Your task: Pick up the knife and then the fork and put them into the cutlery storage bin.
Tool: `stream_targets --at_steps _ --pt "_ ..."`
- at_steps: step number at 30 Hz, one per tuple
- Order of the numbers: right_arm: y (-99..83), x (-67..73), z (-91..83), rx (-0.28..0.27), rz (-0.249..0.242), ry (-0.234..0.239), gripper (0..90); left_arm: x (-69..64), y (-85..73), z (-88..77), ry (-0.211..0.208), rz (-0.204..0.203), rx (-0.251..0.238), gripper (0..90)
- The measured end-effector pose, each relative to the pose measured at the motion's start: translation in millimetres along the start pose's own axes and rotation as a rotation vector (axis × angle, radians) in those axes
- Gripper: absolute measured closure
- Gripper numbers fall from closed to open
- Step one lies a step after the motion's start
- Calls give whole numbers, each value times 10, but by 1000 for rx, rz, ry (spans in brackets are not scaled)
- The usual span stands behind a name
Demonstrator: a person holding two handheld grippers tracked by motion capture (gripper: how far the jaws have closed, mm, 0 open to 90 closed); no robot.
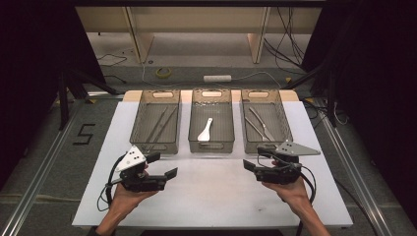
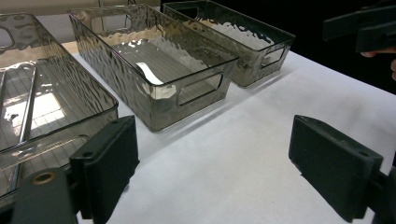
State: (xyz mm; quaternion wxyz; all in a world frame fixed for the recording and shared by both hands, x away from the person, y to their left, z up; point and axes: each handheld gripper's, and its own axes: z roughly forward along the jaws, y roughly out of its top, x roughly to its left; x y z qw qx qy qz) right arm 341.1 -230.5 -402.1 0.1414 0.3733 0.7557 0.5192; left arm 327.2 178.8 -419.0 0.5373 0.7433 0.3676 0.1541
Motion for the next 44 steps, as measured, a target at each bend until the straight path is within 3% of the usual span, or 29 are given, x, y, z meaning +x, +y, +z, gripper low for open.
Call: stream_targets --at_steps 8,17,44 --pt "-214 76 -45 -8 -18 0 264 -3 1 6 -7 4 4 152" --pt "-343 87 -106 -14 -2 -10 248 -10 1 9 -20 4 8 152" --pt "-350 86 -107 -10 -7 -24 229 -17 -1 18 -22 15 14 152"
